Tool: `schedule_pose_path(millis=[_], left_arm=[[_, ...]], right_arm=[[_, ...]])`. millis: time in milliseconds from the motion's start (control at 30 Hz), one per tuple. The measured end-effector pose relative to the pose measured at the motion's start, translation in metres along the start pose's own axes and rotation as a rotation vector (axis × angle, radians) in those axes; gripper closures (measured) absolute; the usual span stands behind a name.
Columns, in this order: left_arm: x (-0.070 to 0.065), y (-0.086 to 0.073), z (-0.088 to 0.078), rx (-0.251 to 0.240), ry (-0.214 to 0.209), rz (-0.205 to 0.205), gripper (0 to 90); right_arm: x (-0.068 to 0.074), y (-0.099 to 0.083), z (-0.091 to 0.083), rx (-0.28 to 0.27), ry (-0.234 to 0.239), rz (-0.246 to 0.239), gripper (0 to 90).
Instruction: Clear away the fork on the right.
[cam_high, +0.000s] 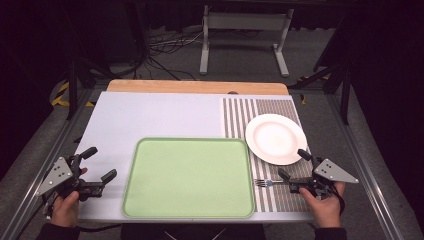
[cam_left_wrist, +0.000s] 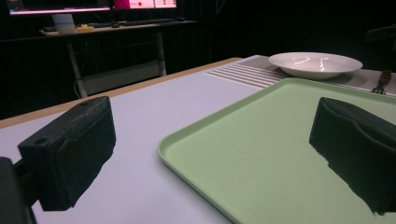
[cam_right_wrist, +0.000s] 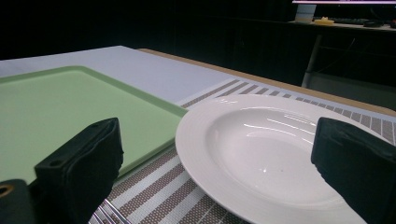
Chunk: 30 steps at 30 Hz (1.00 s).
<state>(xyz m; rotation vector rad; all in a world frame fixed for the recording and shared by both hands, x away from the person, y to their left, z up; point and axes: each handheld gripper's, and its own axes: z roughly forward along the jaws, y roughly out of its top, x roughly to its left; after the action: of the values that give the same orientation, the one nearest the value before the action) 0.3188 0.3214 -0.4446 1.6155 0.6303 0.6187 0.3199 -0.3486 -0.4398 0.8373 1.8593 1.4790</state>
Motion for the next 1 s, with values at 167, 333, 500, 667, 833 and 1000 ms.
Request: schedule_pose_path(millis=[167, 333, 500, 667, 833, 1000], left_arm=[[0.000, 0.000, 0.000, -0.002, 0.002, -0.003, 1.2], [0.000, 0.000, 0.000, 0.001, 0.004, -0.002, 1.2], [0.000, 0.000, 0.000, 0.002, 0.005, -0.002, 1.2], [0.000, 0.000, 0.000, 0.006, 0.005, -0.001, 1.2], [0.000, 0.000, 0.000, 0.006, 0.006, 0.000, 1.2], [0.000, 0.000, 0.000, 0.007, 0.004, -0.001, 1.3]], right_arm=[[-0.001, 0.001, -0.003, -0.013, -0.006, 0.006, 3.2], [-0.002, 0.000, -0.005, -0.018, -0.005, 0.015, 3.2], [-0.002, 0.001, -0.004, -0.022, 0.001, 0.020, 3.2], [-0.003, 0.004, 0.001, -0.033, 0.021, 0.024, 3.2], [-0.003, 0.012, 0.010, -0.031, 0.047, 0.017, 3.0], [-0.003, 0.021, 0.017, -0.014, 0.064, 0.007, 2.7]])
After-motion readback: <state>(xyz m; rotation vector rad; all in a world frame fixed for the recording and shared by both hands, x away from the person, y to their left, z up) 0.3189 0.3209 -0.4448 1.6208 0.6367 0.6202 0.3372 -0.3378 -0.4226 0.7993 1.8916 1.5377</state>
